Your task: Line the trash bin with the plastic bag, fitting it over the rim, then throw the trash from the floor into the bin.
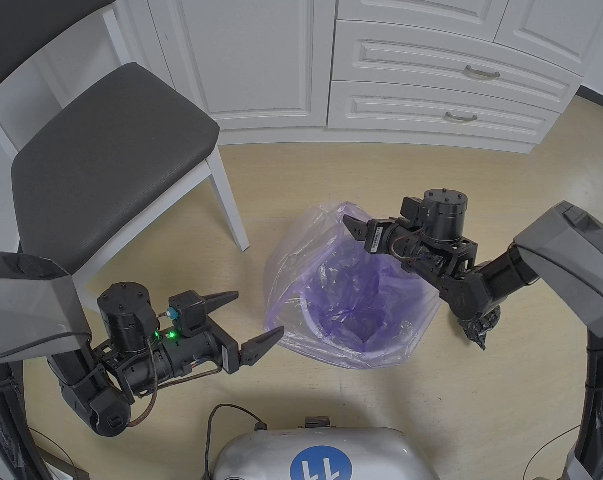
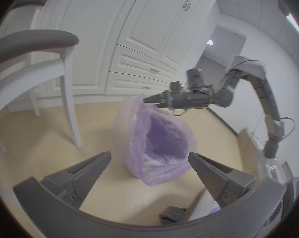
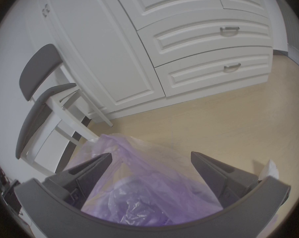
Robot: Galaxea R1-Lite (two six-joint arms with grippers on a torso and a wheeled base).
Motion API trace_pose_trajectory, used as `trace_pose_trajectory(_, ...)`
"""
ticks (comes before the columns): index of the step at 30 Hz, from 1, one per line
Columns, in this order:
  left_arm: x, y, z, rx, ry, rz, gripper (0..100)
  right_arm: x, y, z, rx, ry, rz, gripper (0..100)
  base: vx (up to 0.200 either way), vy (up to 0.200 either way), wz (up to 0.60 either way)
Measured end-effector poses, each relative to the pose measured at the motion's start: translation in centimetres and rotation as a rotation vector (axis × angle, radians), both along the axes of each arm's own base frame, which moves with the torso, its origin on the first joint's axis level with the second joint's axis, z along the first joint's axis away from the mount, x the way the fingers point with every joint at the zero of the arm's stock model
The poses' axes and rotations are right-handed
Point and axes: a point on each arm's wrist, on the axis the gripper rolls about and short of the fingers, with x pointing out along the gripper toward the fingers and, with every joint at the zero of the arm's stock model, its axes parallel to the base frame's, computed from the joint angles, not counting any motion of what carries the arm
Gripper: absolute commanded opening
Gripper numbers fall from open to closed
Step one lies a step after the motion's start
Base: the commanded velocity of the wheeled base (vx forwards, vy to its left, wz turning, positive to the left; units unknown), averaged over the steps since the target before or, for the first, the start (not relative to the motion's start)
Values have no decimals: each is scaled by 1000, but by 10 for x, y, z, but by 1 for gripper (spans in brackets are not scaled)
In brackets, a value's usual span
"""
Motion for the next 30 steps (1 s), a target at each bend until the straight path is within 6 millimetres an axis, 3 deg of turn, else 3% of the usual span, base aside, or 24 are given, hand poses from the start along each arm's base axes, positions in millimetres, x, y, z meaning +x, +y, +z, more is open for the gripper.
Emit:
trace_pose_trajectory(16, 11, -45, 20, -65, -109, 245, 100, -74, -45, 39, -138, -22, -2, 100, 0, 0, 0)
trace_pose_trajectory(24, 9, -65, 29, -100, -141, 249, 100, -92, -66, 49, -136, -24, -56, 100, 0, 0, 0)
trace_pose_trajectory(30, 22, -80, 40, -107, -146, 233, 100, -98, -74, 51, -136, -22, -88, 100, 0, 0, 0)
